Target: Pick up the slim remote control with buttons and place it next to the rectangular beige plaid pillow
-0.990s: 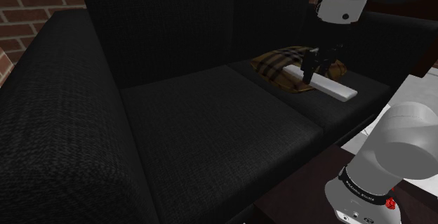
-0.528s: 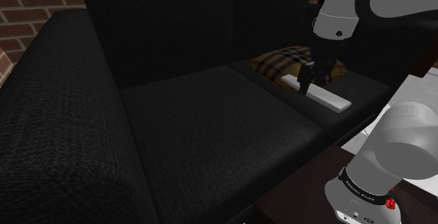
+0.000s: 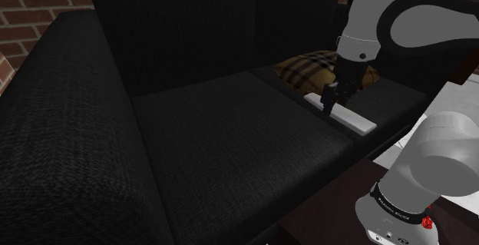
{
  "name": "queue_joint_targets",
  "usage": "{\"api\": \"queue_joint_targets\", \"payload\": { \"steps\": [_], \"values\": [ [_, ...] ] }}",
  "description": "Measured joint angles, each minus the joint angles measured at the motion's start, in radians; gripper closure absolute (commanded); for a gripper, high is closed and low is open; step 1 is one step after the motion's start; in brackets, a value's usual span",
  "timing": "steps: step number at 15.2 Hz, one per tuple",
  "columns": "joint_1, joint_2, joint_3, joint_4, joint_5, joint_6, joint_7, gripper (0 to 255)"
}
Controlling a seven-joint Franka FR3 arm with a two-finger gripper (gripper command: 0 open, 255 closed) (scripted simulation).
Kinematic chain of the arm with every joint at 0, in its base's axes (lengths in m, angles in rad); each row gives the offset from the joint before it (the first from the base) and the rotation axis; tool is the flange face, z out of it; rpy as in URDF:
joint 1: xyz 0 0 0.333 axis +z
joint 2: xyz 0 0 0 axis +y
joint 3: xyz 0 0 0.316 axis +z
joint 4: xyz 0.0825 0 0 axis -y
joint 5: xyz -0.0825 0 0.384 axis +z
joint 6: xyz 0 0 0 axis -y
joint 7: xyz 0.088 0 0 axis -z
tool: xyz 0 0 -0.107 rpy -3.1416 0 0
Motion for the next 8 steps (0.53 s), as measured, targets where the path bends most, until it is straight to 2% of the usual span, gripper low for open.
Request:
{"api": "queue_joint_targets", "payload": {
  "steps": [8],
  "values": [
    [0.004,-0.005,0.005,-0.109,0.005,0.103,0.002,255]
  ]
}}
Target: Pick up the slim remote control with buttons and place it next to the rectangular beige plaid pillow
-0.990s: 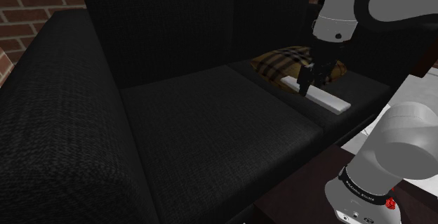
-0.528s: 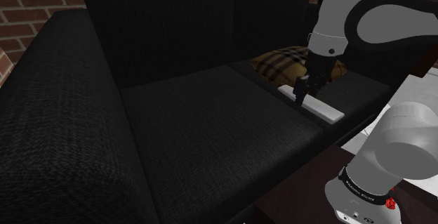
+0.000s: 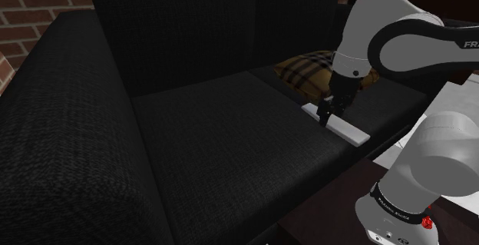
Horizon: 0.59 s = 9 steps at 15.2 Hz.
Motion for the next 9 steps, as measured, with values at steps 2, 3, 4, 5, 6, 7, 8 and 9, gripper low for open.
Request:
{"api": "queue_joint_targets", "payload": {
  "steps": [2,3,4,5,6,7,8,9],
  "values": [
    [0.001,0.006,0.001,-0.027,0.001,0.033,0.0,255],
    [0.002,0.01,0.004,-0.038,0.003,0.048,0.002,255],
    [0.003,0.012,0.004,-0.05,0.004,0.062,0.002,255],
    [0.003,0.014,0.004,-0.061,0.004,0.075,0.002,255],
    [0.002,0.014,0.004,-0.068,0.004,0.082,0.001,255],
    [0.001,0.015,0.003,-0.072,0.003,0.087,0.0,255],
    [0.001,0.016,0.003,-0.073,0.003,0.09,-0.001,255],
    [0.001,0.017,0.003,-0.074,0.003,0.091,-0.001,255]
  ]
}}
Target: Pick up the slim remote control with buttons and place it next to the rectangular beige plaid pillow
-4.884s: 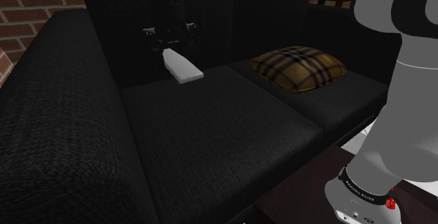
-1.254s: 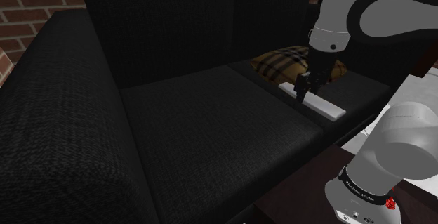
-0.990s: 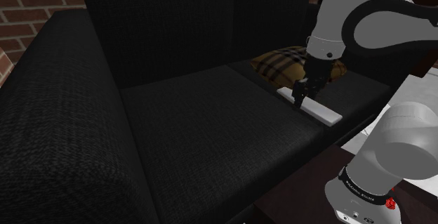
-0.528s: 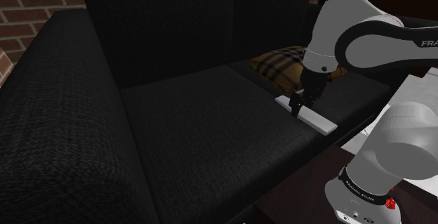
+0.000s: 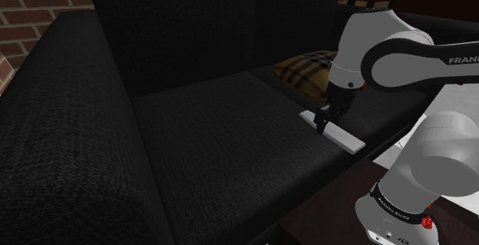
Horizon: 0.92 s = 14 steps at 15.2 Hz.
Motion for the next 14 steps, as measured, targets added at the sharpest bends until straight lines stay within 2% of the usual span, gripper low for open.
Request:
{"api": "queue_joint_targets", "payload": {
  "steps": [2,3,9,14],
  "values": [
    [0.0,0.0,0.0,0.0,0.0,0.001,0.0,255],
    [0.0,0.0,0.0,0.0,0.0,0.001,0.0,0],
    [0.0,0.0,0.0,0.0,0.0,0.001,0.0,0],
    [-0.001,-0.02,-0.004,0.104,-0.004,-0.121,0.001,0]
  ]
}}
